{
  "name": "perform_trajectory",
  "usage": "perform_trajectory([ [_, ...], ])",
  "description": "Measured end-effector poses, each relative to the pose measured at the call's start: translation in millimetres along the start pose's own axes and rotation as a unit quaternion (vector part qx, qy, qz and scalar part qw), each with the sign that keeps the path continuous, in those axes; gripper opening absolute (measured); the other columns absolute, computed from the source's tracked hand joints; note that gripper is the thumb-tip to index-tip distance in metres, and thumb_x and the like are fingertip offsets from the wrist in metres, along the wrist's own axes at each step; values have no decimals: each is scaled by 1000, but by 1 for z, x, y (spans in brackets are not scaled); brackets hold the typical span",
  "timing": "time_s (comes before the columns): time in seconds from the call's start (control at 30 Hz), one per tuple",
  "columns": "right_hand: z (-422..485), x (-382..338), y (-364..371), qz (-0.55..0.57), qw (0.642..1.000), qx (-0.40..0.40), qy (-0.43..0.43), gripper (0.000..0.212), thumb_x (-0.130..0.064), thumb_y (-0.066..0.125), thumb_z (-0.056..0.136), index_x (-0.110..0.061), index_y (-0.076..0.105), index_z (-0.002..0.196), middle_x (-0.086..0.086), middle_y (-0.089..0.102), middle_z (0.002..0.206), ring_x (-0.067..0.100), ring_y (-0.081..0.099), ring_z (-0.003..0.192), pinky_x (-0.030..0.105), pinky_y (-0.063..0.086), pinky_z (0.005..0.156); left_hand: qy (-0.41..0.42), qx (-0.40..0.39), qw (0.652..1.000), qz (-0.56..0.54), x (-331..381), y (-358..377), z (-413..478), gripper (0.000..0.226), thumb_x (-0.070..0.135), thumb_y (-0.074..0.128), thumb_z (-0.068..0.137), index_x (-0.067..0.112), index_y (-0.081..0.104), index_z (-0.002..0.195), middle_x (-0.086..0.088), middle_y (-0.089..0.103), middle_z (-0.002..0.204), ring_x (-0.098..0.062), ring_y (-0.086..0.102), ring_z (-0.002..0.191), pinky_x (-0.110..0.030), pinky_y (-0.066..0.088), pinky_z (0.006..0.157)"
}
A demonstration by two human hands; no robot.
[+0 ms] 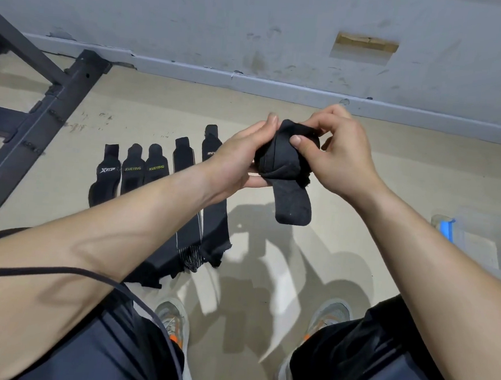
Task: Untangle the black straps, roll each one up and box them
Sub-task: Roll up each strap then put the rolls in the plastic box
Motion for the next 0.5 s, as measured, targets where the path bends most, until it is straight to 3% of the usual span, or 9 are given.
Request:
perform_trajectory([
  [0.07, -1, 1, 2, 17, 1000, 1, 17, 7, -21, 77, 85, -24, 70, 84, -14, 52, 88, 1, 55, 83, 13, 37, 70, 28, 7, 999, 24, 2, -2, -2, 33, 48, 57, 100, 27, 65, 123, 10, 74, 103, -14, 72, 101, -37, 58, 84],
  [0.2, -5, 1, 7, 71, 996, 27, 56, 16, -22, 78, 85, -30, 66, 78, -12, 56, 92, -1, 57, 83, 9, 38, 69, 69, 47, 996, 45, 4, -8, -2, 30, 25, 72, 94, 20, 64, 123, 7, 73, 98, -11, 73, 90, -25, 55, 61],
  [0.37, -9, 11, 11, 152, 977, 66, 132, 16, -34, 80, 77, -30, 65, 73, -5, 64, 92, 11, 58, 76, 32, 51, 68, 72, 34, 995, 63, 3, -4, -3, 31, 18, 69, 96, 21, 62, 127, 4, 71, 106, -10, 72, 91, -28, 59, 67],
  [0.5, -12, 14, 14, 216, 961, 57, 166, 17, -27, 78, 80, -24, 63, 73, -6, 63, 70, 18, 55, 63, 28, 44, 57, 78, 24, 994, 72, 1, -1, -3, 33, 14, 69, 96, 23, 62, 127, -2, 71, 117, -19, 73, 101, -39, 64, 78],
])
Point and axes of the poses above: each hand's wrist, its own z-axis towards the middle knuckle, its own y-axis out of the palm, x = y × z, the point moved 7 cm from there along z, towards the middle knuckle
